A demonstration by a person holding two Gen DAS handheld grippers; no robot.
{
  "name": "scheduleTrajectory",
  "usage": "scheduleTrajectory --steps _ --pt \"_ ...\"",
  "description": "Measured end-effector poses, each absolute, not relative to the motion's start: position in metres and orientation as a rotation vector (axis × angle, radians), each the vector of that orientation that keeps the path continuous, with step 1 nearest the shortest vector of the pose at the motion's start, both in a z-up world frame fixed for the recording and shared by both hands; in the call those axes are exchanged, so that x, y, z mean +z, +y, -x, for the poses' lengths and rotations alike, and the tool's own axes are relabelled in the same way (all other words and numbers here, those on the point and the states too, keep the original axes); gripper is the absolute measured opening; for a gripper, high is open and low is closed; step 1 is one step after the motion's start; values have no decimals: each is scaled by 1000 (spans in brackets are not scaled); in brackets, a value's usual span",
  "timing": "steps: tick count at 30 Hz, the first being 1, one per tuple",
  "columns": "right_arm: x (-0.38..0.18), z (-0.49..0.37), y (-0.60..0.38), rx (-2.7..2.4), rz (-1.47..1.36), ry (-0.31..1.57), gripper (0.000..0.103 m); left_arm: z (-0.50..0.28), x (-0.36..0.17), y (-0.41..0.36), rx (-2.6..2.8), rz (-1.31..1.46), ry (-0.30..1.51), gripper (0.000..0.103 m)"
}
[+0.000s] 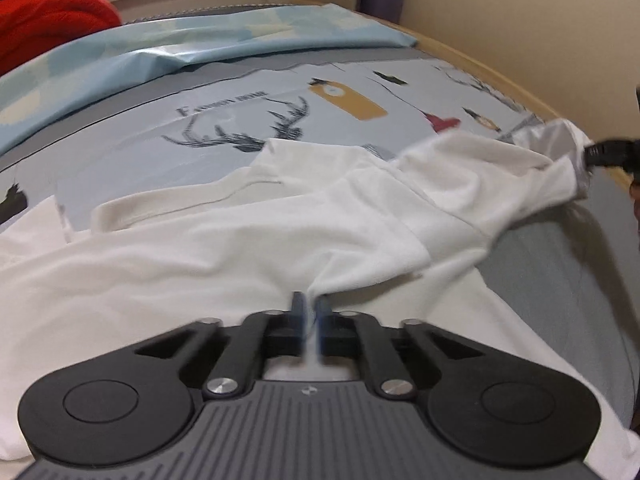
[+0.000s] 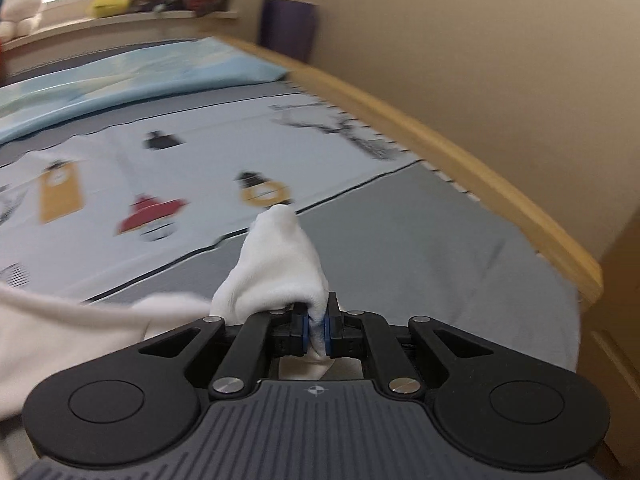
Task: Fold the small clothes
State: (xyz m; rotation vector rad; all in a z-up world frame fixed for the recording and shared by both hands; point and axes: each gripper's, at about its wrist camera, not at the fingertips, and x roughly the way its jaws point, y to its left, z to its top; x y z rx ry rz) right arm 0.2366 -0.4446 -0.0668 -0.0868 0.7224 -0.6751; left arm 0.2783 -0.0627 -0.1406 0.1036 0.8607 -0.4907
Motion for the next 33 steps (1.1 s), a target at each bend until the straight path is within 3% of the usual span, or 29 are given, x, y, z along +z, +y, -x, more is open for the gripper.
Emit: scheduleTrajectory --steps 4,6,11,15,18,22,25,28,33 --pt "-72 -244 -471 -807 115 698 13 -285 -120 -34 -445 -28 828 3" --pt "-74 -245 -478 -901 122 712 26 -287 -105 -15 -421 11 803 3" --pt "-59 -241 -464 -950 57 650 30 -295 -74 69 -274 132 742 3" --pt "-49 -250 -414 -706 65 568 33 -286 -67 182 -51 210 715 3" --pt "-58 -263 -376 -383 -10 642 48 -261 -76 289 183 258 716 3" --pt "-89 -281 -326 -70 -49 811 48 -196 -98 444 739 313 763 3" --pt "-102 -288 -296 -9 8 843 48 -142 -101 512 1115 326 773 4" --pt "-114 -296 -275 12 40 864 48 -140 -79 505 1081 302 720 5" --pt "-129 -305 -263 12 95 891 47 -208 -52 389 572 223 698 26"
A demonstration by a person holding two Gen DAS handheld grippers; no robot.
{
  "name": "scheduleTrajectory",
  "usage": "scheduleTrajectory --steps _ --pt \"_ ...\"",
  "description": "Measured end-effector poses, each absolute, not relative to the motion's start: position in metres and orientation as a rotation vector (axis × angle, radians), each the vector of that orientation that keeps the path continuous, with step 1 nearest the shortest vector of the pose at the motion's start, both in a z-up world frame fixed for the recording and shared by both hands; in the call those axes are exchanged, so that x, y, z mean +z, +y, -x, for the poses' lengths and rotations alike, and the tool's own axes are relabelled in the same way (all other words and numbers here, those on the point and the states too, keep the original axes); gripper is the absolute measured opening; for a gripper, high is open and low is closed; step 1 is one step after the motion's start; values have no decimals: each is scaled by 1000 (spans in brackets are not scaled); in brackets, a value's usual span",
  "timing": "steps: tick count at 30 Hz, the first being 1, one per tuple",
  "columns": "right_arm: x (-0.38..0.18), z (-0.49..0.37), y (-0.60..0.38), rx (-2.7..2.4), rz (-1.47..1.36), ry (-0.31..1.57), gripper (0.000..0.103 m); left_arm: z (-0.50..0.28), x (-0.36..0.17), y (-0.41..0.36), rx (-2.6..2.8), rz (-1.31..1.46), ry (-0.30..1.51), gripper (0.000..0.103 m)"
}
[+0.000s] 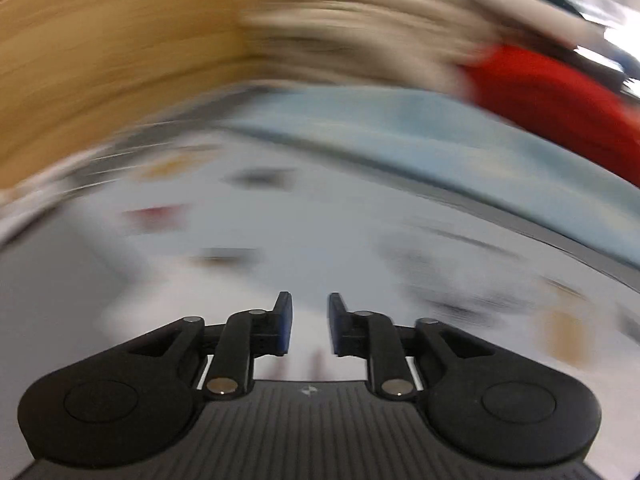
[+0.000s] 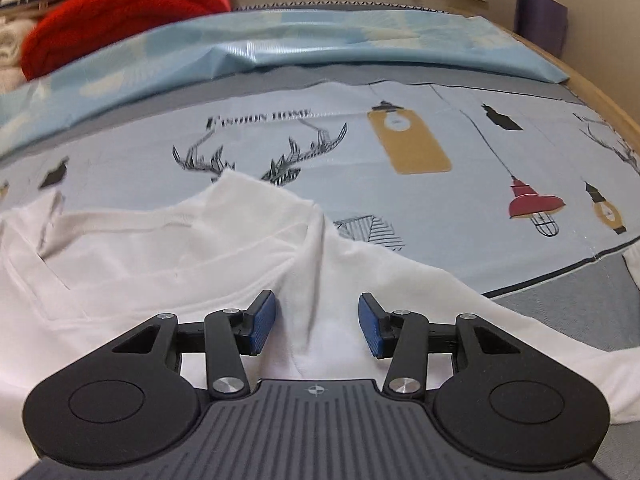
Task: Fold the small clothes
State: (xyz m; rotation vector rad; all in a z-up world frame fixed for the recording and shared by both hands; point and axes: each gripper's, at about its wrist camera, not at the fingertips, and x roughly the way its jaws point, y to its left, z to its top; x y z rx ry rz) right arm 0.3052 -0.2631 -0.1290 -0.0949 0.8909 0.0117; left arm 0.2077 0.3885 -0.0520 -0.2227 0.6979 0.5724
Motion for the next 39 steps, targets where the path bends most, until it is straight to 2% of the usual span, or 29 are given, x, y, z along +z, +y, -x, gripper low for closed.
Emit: scheduleTrajectory --steps 1,2,3,4,7,13,14,16,17,19,22,24,31,34,36,39 --pt "-133 -307 -261 6 106 894 46 -220 -53 357 440 203 710 28" --pt "-136 -307 -258 7 111 879 35 -230 -56 328 331 178 719 29" --pt "-137 -309 -255 19 119 865 12 -238 -60 298 237 143 731 29" --pt "-137 -310 -252 30 130 860 6 -245 -65 271 166 111 747 32" --pt "-137 -317 -246 13 145 842 5 -263 -82 209 16 49 791 38" --pt "-139 -332 -236 38 181 787 5 -281 -105 156 -29 123 842 39" --pt "-141 -334 -235 41 193 782 5 -286 -108 152 -29 127 859 38" --pt "-143 -338 -233 47 202 773 5 -302 -122 151 62 45 911 23" --pt "-144 -339 -233 54 207 765 5 -310 -129 163 84 52 908 23" --pt "-147 -341 -232 74 218 759 6 -318 -126 173 133 96 908 24" --pt "-146 -344 -234 104 226 768 14 -317 -119 173 229 43 916 30" --pt "-141 -344 -239 110 213 777 32 -314 -119 167 250 30 914 32" --pt "-110 -328 -293 -70 238 712 35 -322 -121 159 213 -11 981 38" --pt "-95 -321 -349 -324 254 686 42 -320 -121 159 199 -19 1004 39" --pt "-90 -315 -391 -501 283 666 50 -317 -121 158 186 -30 1018 40" --pt "-92 -312 -449 -643 282 691 52 -310 -119 155 169 -65 1031 41"
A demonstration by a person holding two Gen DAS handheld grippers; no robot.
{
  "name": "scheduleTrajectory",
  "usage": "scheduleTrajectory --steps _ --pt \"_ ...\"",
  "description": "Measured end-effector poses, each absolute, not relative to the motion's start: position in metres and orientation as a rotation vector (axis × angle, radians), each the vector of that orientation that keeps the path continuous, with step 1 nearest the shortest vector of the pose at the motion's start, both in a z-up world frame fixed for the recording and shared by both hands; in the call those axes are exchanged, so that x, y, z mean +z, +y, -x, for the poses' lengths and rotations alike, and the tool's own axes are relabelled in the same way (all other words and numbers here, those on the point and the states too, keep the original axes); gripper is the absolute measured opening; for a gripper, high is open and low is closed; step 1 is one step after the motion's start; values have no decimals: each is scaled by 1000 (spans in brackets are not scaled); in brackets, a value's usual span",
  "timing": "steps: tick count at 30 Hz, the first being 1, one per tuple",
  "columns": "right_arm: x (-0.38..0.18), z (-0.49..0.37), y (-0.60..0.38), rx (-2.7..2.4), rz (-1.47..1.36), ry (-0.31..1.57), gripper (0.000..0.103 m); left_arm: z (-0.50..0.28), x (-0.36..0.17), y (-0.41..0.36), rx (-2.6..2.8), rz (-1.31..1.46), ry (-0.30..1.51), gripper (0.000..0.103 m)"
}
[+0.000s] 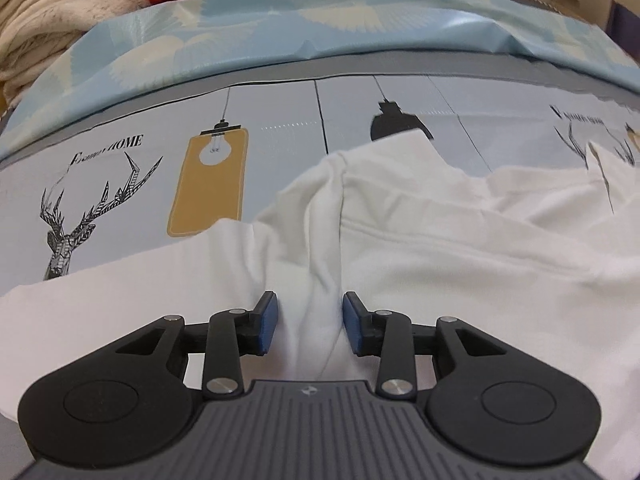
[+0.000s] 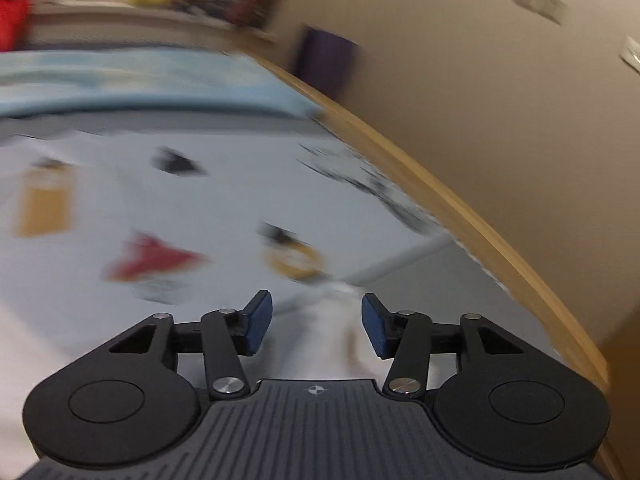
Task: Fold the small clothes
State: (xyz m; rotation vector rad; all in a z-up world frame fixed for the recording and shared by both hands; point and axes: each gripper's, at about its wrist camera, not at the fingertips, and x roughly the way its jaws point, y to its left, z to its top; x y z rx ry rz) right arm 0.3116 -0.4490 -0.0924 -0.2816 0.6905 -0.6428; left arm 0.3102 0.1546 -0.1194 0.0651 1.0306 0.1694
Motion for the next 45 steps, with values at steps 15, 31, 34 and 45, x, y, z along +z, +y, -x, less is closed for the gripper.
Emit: scheduleTrajectory --steps 15,31,34,45 --pt "-36 -257 -562 -649 -453 134 4 -313 -120 156 150 -70 1064 43" --pt "-98 -226 -621 -768 -677 329 4 -313 -123 157 146 -67 1059 44" --pt "-105 -232 -624 -1022 -604 518 4 -313 -123 157 143 -65 1061 44" --pt "-93 -232 -614 -1163 -470 643 34 -299 -114 165 110 -18 1091 52"
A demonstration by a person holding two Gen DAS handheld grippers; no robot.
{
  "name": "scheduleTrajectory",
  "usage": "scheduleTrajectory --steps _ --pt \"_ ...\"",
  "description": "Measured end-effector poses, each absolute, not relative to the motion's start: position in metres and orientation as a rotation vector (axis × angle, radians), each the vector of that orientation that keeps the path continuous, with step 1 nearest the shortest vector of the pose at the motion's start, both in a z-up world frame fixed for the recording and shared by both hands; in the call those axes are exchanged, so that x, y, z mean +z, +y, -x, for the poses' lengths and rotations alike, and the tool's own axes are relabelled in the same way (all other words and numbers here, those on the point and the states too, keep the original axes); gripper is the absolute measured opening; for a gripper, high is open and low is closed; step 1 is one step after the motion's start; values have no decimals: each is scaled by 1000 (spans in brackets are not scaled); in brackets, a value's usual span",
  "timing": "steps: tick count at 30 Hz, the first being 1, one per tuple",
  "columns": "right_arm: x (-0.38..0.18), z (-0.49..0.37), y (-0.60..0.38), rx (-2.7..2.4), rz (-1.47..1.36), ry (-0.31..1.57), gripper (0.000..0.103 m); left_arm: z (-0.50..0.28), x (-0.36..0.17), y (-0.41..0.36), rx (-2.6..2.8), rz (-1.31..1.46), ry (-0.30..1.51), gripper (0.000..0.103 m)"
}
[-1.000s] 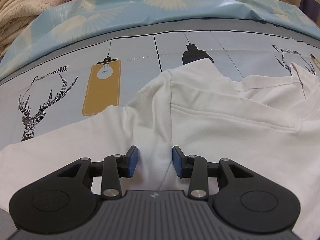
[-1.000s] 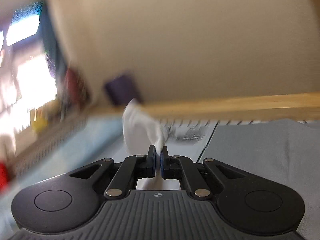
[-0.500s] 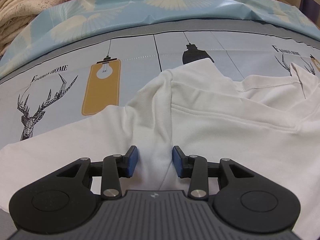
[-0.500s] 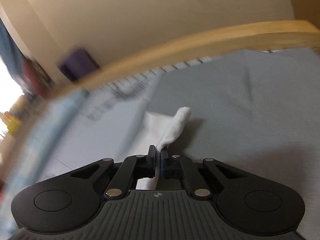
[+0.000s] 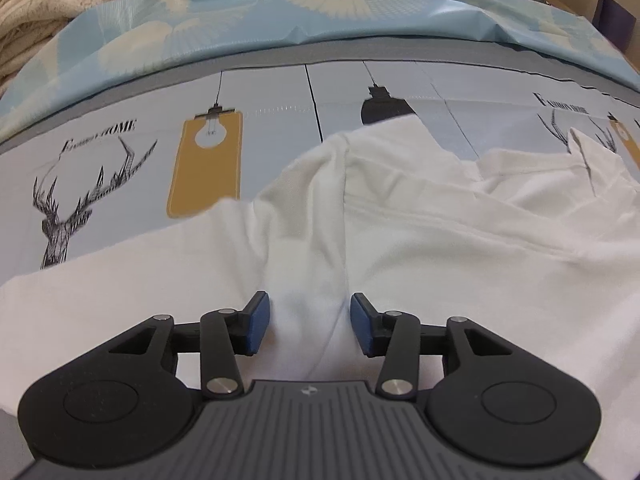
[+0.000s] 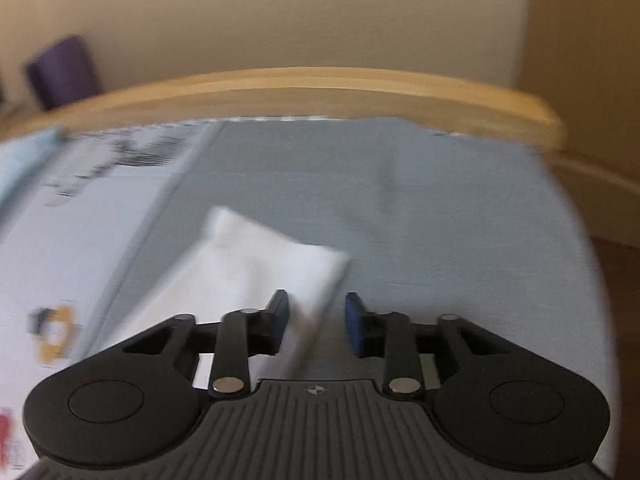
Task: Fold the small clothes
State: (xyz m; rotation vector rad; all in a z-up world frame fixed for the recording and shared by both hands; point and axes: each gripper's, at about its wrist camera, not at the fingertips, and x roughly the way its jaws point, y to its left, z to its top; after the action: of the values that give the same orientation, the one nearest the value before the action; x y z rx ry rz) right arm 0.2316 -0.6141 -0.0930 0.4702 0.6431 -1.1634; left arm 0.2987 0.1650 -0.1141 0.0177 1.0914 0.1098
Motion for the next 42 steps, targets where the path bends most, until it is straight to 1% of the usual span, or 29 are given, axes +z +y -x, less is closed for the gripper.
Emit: scheduleTrajectory --steps 2,4,6,8,10,15,16,17,18,20,21,23,27,30,31,32,34,37,39,40,41,42 --pt "-87 -224 -610 -1261 -465 659 34 -287 -120 168 86 1 1132 59" --pt "-79 -216 -599 -1282 -479 641 34 -273 -118 172 97 7 1146 60" --pt "-64 -214 -577 -1194 -479 621 34 -262 -110 175 139 7 1194 60" --pt "-48 -219 -556 -1063 -477 619 34 -248 -93 178 159 10 1213 60" --pt "-31 -224 -528 -839 -495 632 34 -226 -70 182 142 53 1189 59" --pt "7 -213 -442 -394 -442 767 34 -146 -18 178 65 146 1109 59" --pt "14 -206 -425 -328 -428 789 34 -129 -11 176 48 160 1096 55" --pt "20 -197 -407 -266 -413 810 34 -115 -7 172 31 173 1089 46" --pt "24 -183 -389 -199 -394 835 34 -97 -4 169 14 191 1083 40" --pt "28 -156 -365 -114 -371 874 34 -63 -6 164 -1 229 1082 26" --pt "28 -140 -353 -75 -362 896 34 -48 -9 162 -5 238 1086 24" --pt "21 -112 -340 -26 -357 937 34 -21 -19 160 10 279 1098 24" --pt "-16 -62 -332 -43 -360 1021 34 22 -50 169 34 409 1139 24" --pt "-56 -32 -333 -104 -358 1107 34 38 -69 168 55 409 1183 29" --pt "-66 -25 -328 -130 -348 1155 34 39 -73 169 53 423 1187 34" --pt "-75 -24 -329 -154 -359 1197 35 41 -78 168 50 438 1205 36" --pt "-79 -24 -329 -149 -376 1197 35 40 -86 163 45 417 1245 36" --pt "-86 -29 -325 -130 -319 1227 35 41 -94 154 42 353 1271 35" --pt "-91 -28 -322 -114 -316 1251 35 41 -101 151 36 334 1292 21" --pt "-92 -29 -319 -110 -303 1248 35 42 -101 151 34 319 1287 6" --pt "-90 -30 -315 -109 -275 1237 28 43 -98 152 34 312 1261 7" --pt "-89 -28 -314 -104 -254 1224 6 44 -93 156 40 328 1222 6"
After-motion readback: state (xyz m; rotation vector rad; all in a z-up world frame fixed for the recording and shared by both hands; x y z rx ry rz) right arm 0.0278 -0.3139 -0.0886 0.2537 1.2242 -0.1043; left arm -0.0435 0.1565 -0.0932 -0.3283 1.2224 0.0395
